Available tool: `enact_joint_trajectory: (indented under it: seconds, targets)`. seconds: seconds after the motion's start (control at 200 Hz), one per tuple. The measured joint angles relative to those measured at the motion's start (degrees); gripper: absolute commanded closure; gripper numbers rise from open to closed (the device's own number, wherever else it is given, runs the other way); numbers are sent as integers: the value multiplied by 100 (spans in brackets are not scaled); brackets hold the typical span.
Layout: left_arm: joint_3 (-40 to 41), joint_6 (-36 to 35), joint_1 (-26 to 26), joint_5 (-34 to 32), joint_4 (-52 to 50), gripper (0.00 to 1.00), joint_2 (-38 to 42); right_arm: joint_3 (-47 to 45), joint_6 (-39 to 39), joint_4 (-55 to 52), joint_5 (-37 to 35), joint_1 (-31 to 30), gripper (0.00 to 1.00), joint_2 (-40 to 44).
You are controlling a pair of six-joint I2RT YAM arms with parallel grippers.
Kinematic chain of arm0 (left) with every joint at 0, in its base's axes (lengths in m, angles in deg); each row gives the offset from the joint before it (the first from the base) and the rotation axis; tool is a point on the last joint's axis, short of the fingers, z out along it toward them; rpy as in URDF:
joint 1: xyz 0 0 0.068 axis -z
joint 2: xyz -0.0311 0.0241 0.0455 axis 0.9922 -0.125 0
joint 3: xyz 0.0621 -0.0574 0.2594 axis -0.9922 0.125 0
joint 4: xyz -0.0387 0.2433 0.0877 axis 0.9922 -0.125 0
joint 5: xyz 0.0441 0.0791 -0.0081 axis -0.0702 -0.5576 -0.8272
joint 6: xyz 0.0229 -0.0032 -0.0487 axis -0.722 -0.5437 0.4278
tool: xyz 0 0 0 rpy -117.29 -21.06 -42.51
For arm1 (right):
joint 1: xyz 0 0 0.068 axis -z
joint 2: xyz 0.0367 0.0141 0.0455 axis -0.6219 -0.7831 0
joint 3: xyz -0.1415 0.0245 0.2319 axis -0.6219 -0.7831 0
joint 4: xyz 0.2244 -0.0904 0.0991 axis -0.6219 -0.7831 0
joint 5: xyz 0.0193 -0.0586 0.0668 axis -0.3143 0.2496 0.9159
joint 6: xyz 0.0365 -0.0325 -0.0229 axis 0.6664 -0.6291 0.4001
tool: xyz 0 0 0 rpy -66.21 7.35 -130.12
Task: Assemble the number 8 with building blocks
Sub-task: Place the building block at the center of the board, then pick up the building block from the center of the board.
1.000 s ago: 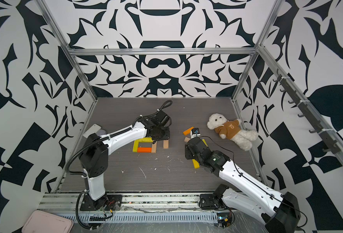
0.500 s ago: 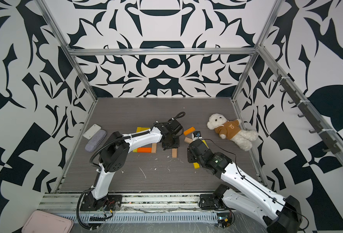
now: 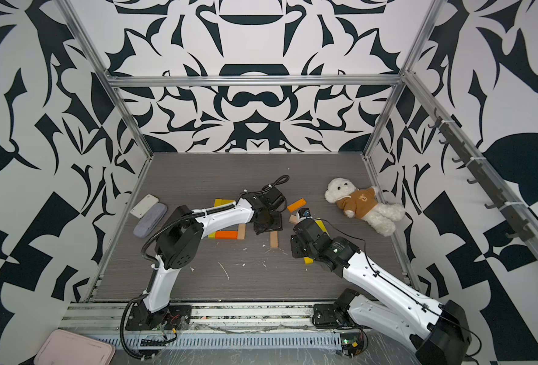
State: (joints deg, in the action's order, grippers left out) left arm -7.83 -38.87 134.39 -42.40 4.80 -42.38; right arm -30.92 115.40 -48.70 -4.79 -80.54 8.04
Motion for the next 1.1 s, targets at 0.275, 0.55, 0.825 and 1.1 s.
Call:
enact_joint_trajectory:
  seconds: [0.275, 0.55, 0.825, 1.1]
  targets:
    - [1545, -706, -662, 273, 868, 1, 2109, -66, -260, 498, 404, 2, 54, -612]
    - [2861, -1504, -1475, 540, 1375, 1, 3757, 105, -363, 973, 505, 7, 47, -2153]
    - [3510, -2076, -1556, 415, 1390, 1, 4509, 691, -450, 1443, 551, 39, 45, -3279]
    - [3764, -2199, -1558, 321, 1408, 1, 4564, 1060, -490, 1606, 522, 39, 49, -3950]
